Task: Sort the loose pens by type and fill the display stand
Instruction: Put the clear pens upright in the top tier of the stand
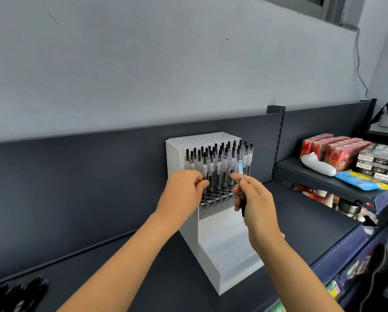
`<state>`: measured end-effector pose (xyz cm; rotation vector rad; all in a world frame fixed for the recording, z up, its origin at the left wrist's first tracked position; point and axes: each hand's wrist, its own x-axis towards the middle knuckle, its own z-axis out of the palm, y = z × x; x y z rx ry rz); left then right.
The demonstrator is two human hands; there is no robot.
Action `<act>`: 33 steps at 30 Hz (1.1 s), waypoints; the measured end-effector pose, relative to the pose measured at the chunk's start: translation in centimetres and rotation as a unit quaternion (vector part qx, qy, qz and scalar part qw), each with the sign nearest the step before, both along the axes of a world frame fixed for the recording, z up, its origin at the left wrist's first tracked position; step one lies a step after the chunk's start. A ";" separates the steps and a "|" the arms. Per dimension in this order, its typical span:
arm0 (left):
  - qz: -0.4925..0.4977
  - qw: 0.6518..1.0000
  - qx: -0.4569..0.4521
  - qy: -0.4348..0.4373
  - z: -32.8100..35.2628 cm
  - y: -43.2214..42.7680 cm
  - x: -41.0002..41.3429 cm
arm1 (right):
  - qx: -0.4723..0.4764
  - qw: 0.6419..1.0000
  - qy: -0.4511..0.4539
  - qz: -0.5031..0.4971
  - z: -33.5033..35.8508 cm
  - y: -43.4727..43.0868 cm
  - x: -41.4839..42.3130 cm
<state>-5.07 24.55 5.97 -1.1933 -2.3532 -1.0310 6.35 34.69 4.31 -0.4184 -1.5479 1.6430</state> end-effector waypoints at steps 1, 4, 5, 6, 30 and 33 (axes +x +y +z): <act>0.010 1.000 -0.008 0.000 0.1 0.1 0.0 | 0.010 1.000 0.005 -0.001 0.0 -0.2 0.1; 0.039 0.998 -0.043 0.010 0.5 0.5 0.6 | 0.024 1.000 0.008 -0.002 0.0 -0.4 0.3; 0.050 0.997 -0.052 0.019 0.6 0.6 1.0 | 0.023 1.000 0.012 -0.001 -0.1 -0.4 0.3; 0.060 0.996 -0.057 0.027 0.6 0.7 1.3 | 0.022 1.000 0.015 -0.003 -0.1 -0.4 0.3; -0.127 0.985 0.088 -0.076 2.4 -4.2 1.5 | -0.017 0.993 0.037 0.111 3.6 -3.2 -0.3; -0.068 0.976 0.175 -0.112 1.6 -3.7 0.9 | 0.068 0.996 0.007 0.052 2.6 -2.3 -0.4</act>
